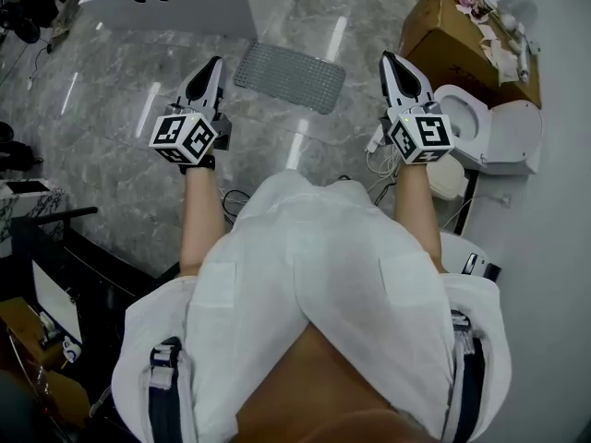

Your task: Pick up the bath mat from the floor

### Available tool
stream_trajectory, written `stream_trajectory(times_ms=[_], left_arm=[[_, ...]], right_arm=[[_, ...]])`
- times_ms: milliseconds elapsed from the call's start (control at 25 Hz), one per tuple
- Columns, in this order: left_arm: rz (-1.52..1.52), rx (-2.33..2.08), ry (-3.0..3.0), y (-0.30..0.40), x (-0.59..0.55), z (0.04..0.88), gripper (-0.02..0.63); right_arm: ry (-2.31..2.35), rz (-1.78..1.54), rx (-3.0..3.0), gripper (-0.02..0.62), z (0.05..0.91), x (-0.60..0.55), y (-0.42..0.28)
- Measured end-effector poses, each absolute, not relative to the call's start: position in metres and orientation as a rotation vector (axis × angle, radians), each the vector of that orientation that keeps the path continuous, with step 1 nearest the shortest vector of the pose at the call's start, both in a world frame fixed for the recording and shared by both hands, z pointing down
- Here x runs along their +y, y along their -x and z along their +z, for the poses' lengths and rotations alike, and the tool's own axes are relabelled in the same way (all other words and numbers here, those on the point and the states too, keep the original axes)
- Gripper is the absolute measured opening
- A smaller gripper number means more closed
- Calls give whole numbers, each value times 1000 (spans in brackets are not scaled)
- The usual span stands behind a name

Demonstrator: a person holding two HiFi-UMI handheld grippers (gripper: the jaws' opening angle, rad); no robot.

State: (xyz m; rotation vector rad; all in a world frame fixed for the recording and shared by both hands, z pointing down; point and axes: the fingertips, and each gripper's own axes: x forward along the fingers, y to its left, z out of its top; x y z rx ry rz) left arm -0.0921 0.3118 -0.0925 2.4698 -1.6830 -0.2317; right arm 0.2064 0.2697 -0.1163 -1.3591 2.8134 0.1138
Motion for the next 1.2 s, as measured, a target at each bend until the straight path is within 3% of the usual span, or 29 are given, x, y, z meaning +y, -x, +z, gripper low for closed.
stream_trajectory(times_ms=[1200], left_arm=[[-171,-1688,-2459,126,279,-64,18]], right_arm=[[1341,148,2945,29,-80,225,-156]])
